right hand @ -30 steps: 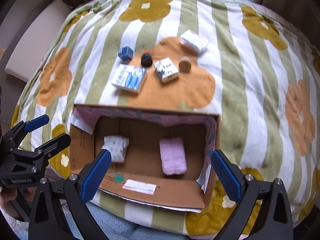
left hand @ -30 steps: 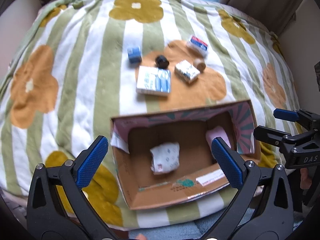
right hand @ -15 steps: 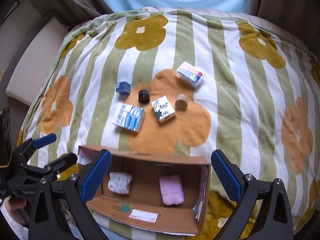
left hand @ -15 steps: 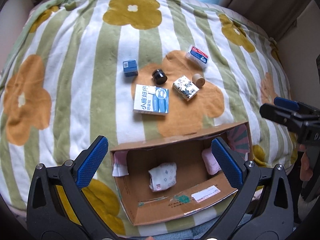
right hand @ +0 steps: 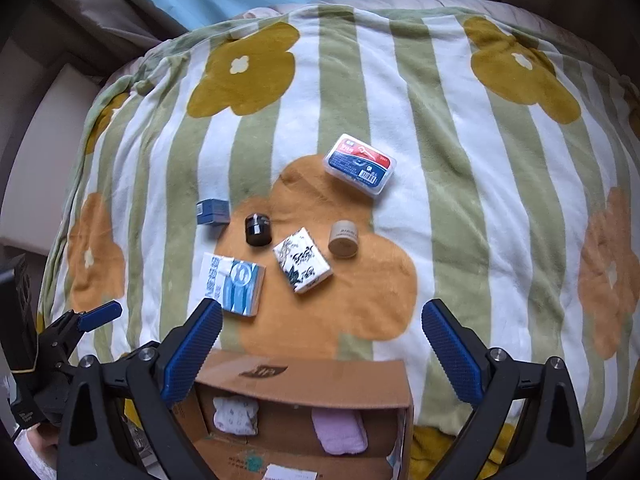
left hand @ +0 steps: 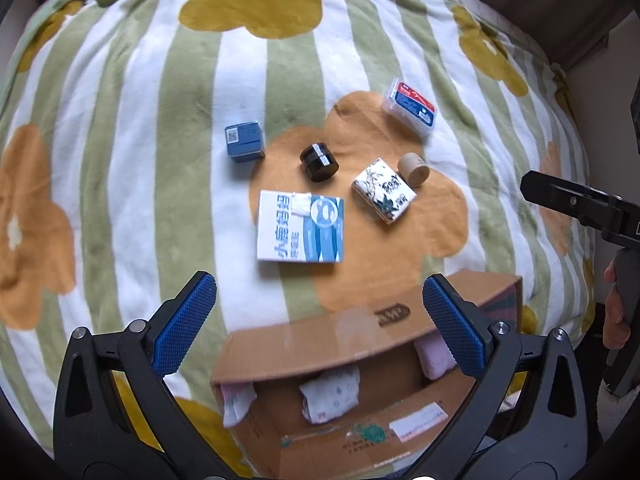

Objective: Organize objects

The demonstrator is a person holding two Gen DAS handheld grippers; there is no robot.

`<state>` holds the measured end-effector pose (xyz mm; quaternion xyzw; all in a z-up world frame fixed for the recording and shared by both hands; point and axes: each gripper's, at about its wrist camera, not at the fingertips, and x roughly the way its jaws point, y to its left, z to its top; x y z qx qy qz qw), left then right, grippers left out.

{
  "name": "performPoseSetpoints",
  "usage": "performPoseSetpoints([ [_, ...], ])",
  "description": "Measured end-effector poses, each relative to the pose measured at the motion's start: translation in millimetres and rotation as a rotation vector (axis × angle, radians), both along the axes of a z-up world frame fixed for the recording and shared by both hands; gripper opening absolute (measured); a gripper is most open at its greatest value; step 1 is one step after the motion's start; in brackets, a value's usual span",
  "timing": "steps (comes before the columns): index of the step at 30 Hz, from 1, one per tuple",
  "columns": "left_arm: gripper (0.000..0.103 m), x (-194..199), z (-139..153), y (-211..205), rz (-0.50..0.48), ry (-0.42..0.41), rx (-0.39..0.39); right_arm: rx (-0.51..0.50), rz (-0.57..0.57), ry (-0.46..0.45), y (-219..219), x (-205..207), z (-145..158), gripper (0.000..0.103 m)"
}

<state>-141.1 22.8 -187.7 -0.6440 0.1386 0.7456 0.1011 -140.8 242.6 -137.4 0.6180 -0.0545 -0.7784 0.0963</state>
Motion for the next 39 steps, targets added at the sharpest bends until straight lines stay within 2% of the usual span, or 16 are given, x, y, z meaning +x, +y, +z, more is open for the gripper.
performPoseSetpoints([
  [9, 0.103, -40, -59, 4, 0.034, -0.071, -0.033, 0.017, -0.006, -0.070, 4, -45, -53, 0.087],
  [15, 0.103, -52, -97, -3, 0.091, -0.126, -0.054, 0.035, 0.013, -0.129, 2, -66, -88, 0.076],
  [19, 0.103, -57, -114, -4, 0.105, -0.146, -0.072, 0.047, 0.029, -0.156, -1, -75, -106, 0.074],
  [31, 0.103, -61, -145, -1, 0.124, -0.192, -0.096, 0.056, 0.054, -0.192, -9, -97, -140, 0.068],
  [33, 0.097, -61, -148, 0, 0.125, -0.197, -0.095, 0.056, 0.056, -0.201, -10, -98, -144, 0.063],
  [37, 0.089, -63, -151, 1, 0.124, -0.202, -0.111, 0.063, 0.068, -0.206, -12, -100, -149, 0.060],
  [39, 0.089, -64, -152, 1, 0.125, -0.205, -0.109, 0.079, 0.081, -0.205, -14, -100, -151, 0.057],
])
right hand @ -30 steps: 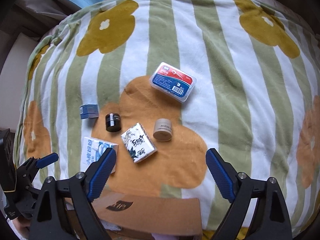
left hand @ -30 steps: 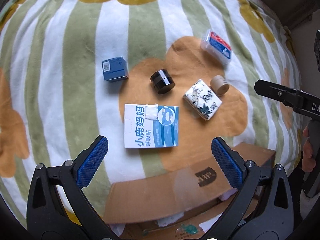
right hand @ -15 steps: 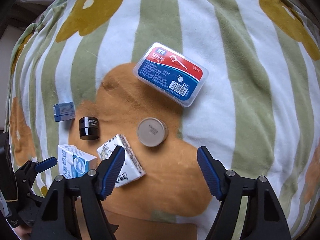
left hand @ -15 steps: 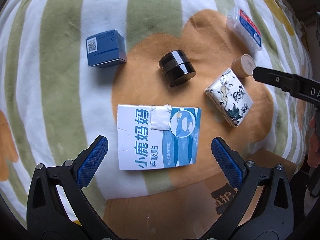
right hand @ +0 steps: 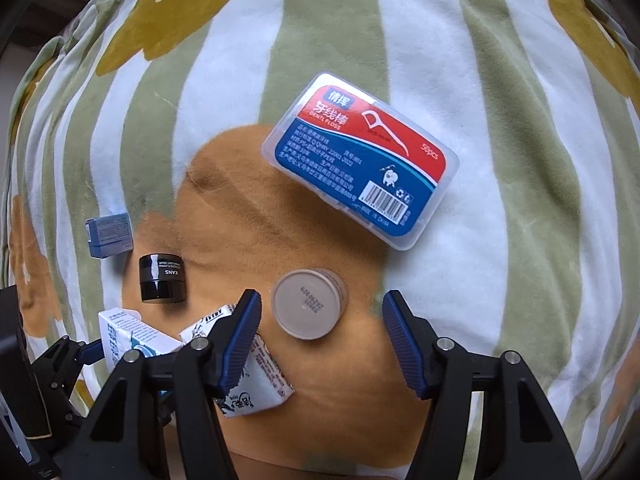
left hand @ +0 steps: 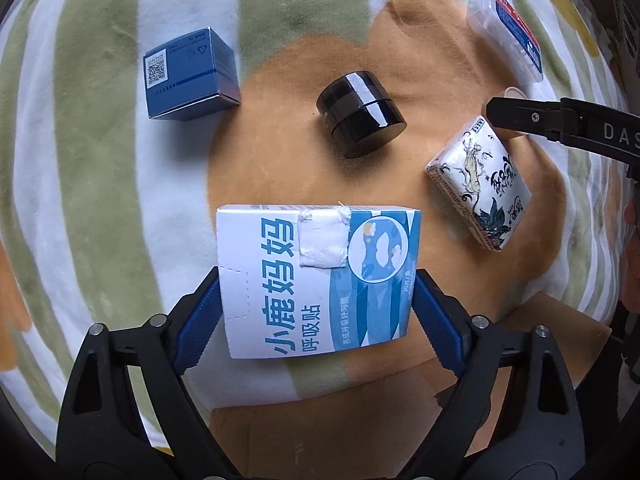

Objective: Organize objects

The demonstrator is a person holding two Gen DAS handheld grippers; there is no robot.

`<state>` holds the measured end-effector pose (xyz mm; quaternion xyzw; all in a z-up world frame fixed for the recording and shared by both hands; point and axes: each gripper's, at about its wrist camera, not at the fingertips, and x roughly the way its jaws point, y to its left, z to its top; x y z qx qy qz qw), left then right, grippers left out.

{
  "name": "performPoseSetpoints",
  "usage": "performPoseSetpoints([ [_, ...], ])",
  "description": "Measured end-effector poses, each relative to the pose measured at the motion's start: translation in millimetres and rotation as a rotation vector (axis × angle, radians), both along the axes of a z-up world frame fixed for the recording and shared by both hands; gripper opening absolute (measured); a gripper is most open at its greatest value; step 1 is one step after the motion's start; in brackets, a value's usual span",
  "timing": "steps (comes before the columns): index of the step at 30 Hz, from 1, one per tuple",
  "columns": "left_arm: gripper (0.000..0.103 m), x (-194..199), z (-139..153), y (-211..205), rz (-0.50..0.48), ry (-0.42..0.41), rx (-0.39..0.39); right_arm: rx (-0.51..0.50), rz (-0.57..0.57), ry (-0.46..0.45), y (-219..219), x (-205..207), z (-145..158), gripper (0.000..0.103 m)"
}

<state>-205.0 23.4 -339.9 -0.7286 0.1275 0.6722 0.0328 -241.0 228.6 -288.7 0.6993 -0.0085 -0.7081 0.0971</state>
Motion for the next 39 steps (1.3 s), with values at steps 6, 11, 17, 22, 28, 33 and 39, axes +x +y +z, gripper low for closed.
performPoseSetpoints([
  [6, 0.089, -1, 0, 4, -0.009, 0.005, -0.003, 0.035, 0.022, 0.004, -2, 4, -5, 0.042],
  [11, 0.088, 0, 6, 8, -0.025, 0.020, 0.005, 0.021, 0.027, 0.002, 0, 8, -3, 0.033],
  [17, 0.088, 1, 20, 15, -0.054, 0.047, 0.016, 0.009, 0.006, 0.019, 7, 14, 7, 0.033],
  [22, 0.088, -2, 40, 23, -0.112, 0.060, 0.023, 0.006, -0.001, 0.036, 14, 21, 20, 0.033],
  [28, 0.088, 7, 66, 23, -0.146, 0.114, 0.037, -0.005, -0.009, 0.077, 24, 31, 48, 0.033],
  [33, 0.088, 19, 99, 36, -0.179, 0.159, 0.047, -0.012, -0.020, 0.121, 7, 10, 86, 0.033],
  [39, 0.088, 40, 142, 18, -0.240, 0.217, 0.069, -0.026, -0.018, 0.176, 14, 32, 126, 0.033],
])
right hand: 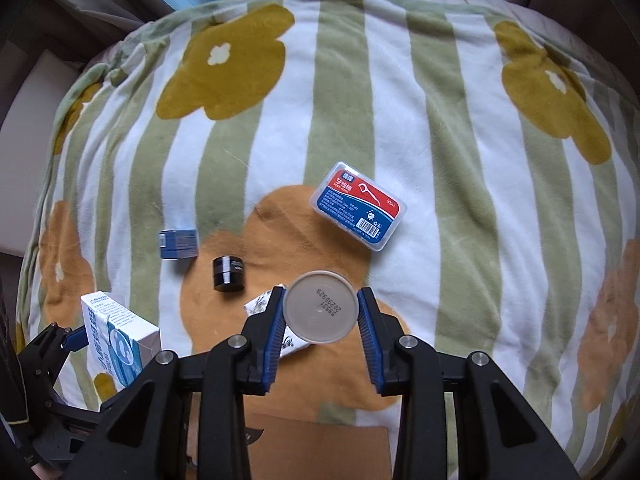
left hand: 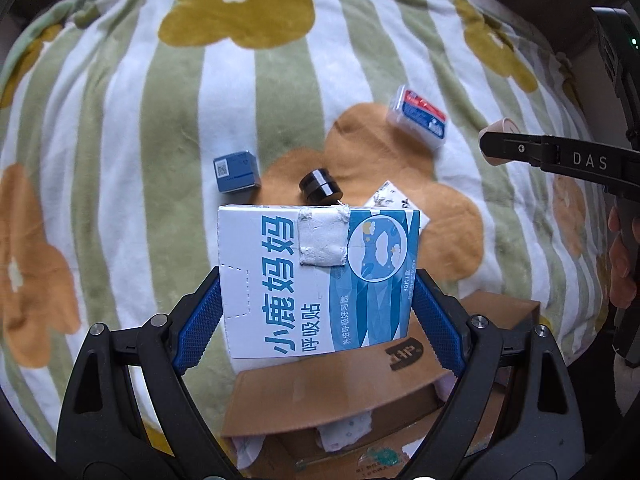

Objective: Organize objects

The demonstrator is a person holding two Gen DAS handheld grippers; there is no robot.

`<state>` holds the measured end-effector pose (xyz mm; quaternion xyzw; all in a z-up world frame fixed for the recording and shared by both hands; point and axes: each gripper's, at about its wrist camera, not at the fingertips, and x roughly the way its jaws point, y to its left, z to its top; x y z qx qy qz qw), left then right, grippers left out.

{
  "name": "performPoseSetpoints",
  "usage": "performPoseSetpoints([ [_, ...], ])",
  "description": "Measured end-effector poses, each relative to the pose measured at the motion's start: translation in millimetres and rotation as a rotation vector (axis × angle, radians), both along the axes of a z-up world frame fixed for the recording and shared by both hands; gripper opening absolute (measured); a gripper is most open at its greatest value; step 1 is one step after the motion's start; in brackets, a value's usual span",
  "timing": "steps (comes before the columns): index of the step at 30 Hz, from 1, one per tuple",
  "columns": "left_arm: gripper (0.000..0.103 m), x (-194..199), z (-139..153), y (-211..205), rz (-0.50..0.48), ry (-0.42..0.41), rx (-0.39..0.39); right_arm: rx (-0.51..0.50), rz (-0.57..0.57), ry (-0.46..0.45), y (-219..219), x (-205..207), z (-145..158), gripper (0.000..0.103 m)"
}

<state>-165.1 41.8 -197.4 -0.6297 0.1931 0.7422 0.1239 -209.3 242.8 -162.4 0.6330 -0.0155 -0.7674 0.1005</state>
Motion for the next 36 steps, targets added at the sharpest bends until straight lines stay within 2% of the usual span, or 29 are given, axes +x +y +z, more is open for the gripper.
performPoseSetpoints([
  [8, 0.088, 38, 46, 0, -0.056, 0.058, 0.027, -0.030, 0.012, 0.075, -13, 42, 40, 0.033],
  [15, 0.088, 78, 61, -12, -0.073, 0.074, 0.038, -0.030, 0.039, 0.093, -14, 89, 55, 0.033],
  [23, 0.088, 121, 54, -32, -0.065, 0.057, 0.034, -0.019, 0.061, 0.067, -18, 140, 43, 0.033],
  [36, 0.088, 160, 18, -61, -0.040, 0.007, 0.030, -0.004, 0.098, -0.008, -26, 196, -5, 0.032],
])
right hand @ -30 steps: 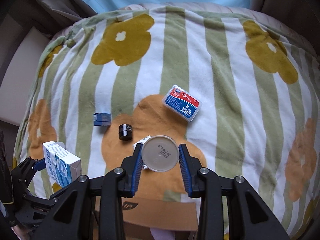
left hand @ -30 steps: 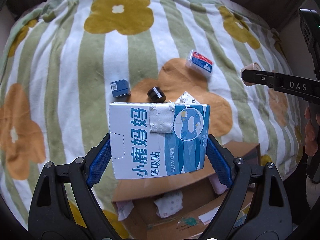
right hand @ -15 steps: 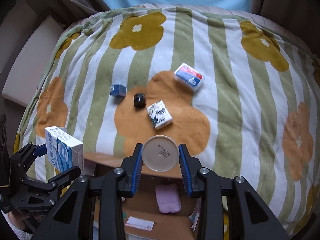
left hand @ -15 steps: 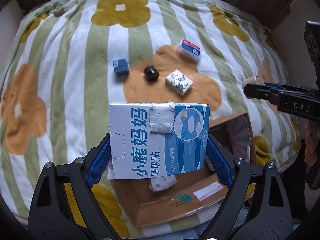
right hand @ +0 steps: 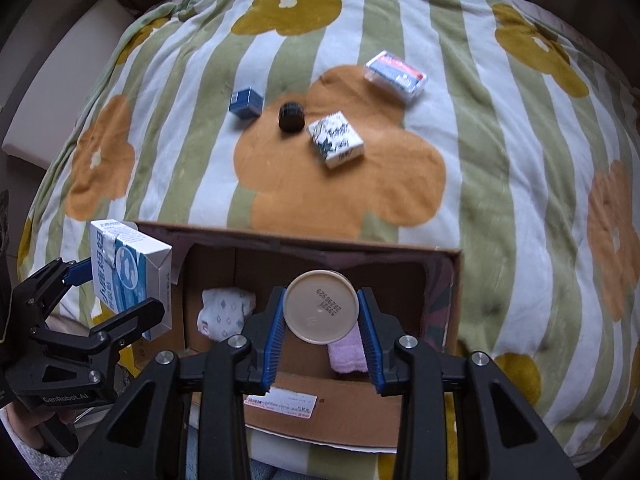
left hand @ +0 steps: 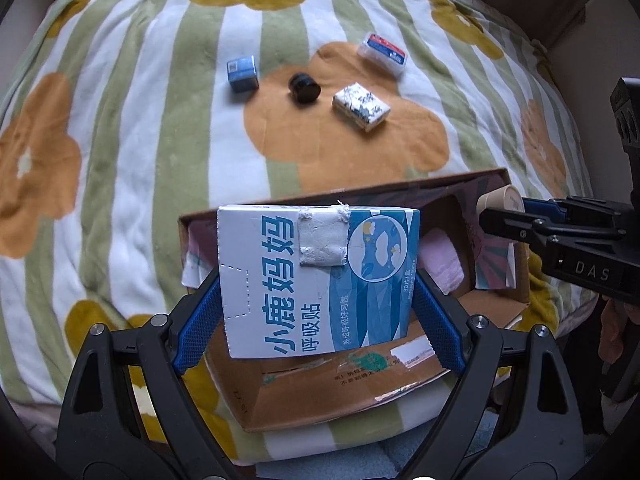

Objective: Organize objects

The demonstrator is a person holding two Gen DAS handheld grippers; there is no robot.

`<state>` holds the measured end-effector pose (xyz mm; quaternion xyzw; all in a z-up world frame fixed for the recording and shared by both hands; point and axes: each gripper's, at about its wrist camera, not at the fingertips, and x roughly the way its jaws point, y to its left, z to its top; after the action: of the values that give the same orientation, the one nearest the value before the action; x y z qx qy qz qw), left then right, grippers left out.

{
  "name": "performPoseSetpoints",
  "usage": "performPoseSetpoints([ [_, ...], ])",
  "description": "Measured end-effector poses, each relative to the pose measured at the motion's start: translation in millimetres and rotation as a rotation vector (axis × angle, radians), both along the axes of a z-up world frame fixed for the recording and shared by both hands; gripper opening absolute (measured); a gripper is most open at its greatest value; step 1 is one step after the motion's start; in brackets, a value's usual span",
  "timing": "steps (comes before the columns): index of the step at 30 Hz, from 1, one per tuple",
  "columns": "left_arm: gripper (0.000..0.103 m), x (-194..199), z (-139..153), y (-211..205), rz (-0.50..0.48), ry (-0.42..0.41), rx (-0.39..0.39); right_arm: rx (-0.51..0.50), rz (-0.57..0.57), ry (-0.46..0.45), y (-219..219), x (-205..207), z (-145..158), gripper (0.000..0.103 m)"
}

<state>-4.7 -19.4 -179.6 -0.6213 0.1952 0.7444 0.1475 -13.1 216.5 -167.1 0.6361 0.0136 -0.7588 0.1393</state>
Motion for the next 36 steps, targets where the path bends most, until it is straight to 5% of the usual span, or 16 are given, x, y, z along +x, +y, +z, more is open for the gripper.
performPoseSetpoints([
  [19, 0.091, 8, -29, -16, -0.009, -0.042, -0.060, -0.021, -0.029, -0.058, -8, 10, -32, 0.033],
  [20, 0.103, 7, -30, -17, -0.001, -0.049, -0.061, -0.022, -0.032, -0.059, -9, 9, -32, 0.037],
  [23, 0.103, 7, -28, -23, 0.020, -0.054, -0.042, -0.031, -0.049, -0.056, -11, 7, -31, 0.073],
  [24, 0.103, 7, -28, -25, 0.023, -0.058, -0.040, -0.027, -0.055, -0.048, -11, 7, -29, 0.076],
  [36, 0.103, 9, -19, -34, 0.019, -0.064, -0.052, -0.016, -0.083, -0.048, -12, 4, -22, 0.076],
])
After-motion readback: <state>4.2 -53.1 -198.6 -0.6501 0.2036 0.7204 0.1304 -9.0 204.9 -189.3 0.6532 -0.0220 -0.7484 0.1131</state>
